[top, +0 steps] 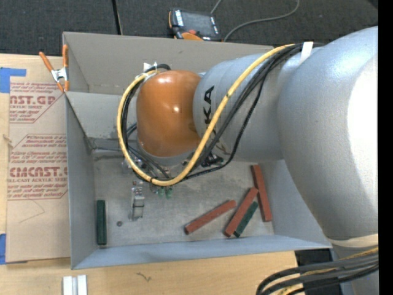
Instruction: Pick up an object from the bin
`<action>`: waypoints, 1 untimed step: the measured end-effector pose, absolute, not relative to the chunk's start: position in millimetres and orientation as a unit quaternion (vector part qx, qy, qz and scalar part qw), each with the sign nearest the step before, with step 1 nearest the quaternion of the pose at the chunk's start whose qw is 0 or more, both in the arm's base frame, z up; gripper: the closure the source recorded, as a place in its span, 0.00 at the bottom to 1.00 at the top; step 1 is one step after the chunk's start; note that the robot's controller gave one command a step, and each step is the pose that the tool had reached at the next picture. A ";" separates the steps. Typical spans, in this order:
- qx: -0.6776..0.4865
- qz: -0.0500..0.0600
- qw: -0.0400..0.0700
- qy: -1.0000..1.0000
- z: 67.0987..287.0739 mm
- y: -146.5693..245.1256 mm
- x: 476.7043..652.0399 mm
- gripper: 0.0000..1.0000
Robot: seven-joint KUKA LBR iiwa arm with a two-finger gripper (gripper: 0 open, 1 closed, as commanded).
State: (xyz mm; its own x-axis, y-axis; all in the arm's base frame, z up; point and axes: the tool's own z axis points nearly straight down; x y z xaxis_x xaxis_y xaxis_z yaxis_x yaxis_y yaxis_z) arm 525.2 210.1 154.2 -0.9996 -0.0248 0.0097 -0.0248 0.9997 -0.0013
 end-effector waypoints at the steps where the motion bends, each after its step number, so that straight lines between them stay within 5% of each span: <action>1: 0.247 0.001 0.002 -0.969 91.2 112.6 540.4 0.00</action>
Offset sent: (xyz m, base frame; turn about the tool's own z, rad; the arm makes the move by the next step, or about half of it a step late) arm 0.0157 -0.0947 -0.0610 -0.4777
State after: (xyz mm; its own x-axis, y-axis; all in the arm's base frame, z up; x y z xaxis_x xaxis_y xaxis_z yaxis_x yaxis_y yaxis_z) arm 540.4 112.6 91.2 -0.8785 -0.4778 0.0037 -0.4778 0.8785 -0.0010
